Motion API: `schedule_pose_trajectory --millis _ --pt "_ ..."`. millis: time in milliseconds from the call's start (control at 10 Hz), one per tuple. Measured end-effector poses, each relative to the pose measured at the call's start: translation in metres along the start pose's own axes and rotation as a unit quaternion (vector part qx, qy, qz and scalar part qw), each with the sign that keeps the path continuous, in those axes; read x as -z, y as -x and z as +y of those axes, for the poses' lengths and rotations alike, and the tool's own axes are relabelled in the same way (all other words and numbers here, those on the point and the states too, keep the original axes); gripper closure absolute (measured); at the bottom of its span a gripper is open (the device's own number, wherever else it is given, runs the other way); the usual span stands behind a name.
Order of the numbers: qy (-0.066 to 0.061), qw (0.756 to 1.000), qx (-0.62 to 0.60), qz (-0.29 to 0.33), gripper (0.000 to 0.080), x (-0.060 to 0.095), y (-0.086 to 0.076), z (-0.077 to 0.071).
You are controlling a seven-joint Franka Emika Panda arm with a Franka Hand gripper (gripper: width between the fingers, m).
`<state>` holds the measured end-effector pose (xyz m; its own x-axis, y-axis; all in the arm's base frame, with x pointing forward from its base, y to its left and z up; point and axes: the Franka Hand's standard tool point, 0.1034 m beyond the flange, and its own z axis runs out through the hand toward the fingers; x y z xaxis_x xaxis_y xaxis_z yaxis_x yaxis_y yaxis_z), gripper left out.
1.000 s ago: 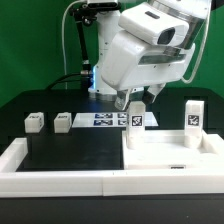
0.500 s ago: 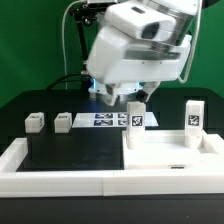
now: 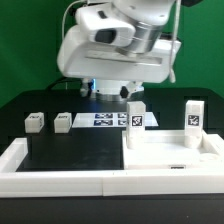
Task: Assemble square table
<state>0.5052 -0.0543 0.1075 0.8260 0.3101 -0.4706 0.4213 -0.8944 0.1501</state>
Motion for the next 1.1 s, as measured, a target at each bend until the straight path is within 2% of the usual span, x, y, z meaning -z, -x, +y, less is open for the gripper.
schedule_pose_trajectory --millis 200,500,600,700,800,900,1000,1100 --pt "0.001 1.0 0.003 0.0 0.0151 0.0 -0.001 -0.002" --pt "-0.005 1.0 -0.005 -0.001 0.0151 -0.006 0.007 0.016" --pt "-0.013 1.0 -0.023 -0.002 0.0151 -0.011 0.012 0.024" --pt "-0.04 0.995 -0.088 -0.014 0.0151 -0.023 0.027 0.035" --pt "-0.053 0.989 -0.131 -0.039 0.0151 -0.035 0.04 0.044" --pt "-0.054 0.989 -0.132 -0.048 0.0151 -0.041 0.042 0.043" --pt "-0.073 0.984 -0.148 -0.061 0.0151 -0.05 0.047 0.04" --pt "-0.085 0.981 -0.159 -0.064 0.0151 -0.057 0.05 0.04"
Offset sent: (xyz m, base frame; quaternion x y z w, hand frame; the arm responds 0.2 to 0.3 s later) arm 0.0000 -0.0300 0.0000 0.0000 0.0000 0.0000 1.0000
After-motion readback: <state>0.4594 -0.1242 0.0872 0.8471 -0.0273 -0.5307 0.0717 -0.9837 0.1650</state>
